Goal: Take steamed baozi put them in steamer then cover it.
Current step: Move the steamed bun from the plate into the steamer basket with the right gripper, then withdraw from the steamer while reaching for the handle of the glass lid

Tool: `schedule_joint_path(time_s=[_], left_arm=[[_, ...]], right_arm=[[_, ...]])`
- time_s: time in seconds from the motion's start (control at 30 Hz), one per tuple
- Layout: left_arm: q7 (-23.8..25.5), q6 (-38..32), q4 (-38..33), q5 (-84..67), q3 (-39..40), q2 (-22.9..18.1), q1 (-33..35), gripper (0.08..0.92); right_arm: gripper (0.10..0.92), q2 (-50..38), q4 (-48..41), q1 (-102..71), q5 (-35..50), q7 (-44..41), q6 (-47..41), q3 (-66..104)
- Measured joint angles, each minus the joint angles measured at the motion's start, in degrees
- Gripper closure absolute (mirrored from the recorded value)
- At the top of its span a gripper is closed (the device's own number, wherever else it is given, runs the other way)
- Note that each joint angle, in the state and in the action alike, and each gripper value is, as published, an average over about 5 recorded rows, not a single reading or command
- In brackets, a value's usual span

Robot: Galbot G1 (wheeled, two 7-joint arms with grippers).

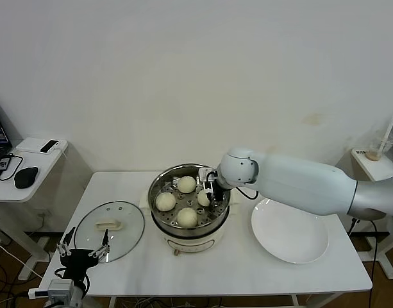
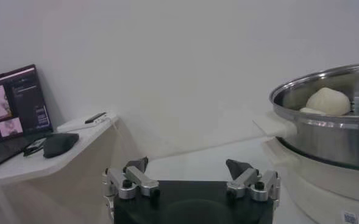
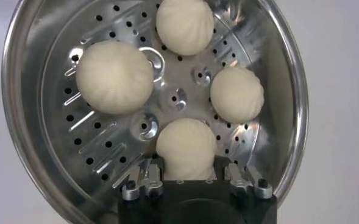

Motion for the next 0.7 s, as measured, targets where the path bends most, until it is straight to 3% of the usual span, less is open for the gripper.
schedule_joint_path(time_s=[0.2, 0.47, 0.7], left_arm=[[0.01, 0.00, -0.01, -0.11, 0.09, -0.01, -0.04, 0.177], [0.04, -0.06, -0.23, -0.36, 0.18, 0.04, -0.19, 0.177], [0.22, -1.11, 0.45, -0.59, 0.67, 0.09, -0.71, 0.177]], right_arm=[[0.216, -1.86, 1.85, 1.38, 1.33, -0.11, -0.23, 1.51], [0.203, -6.98, 7.18, 0.95, 5.41, 3.98, -0.23, 6.10], [0.203, -14.43, 13.74, -9.40, 7.78, 17.61, 4.40, 17.45]])
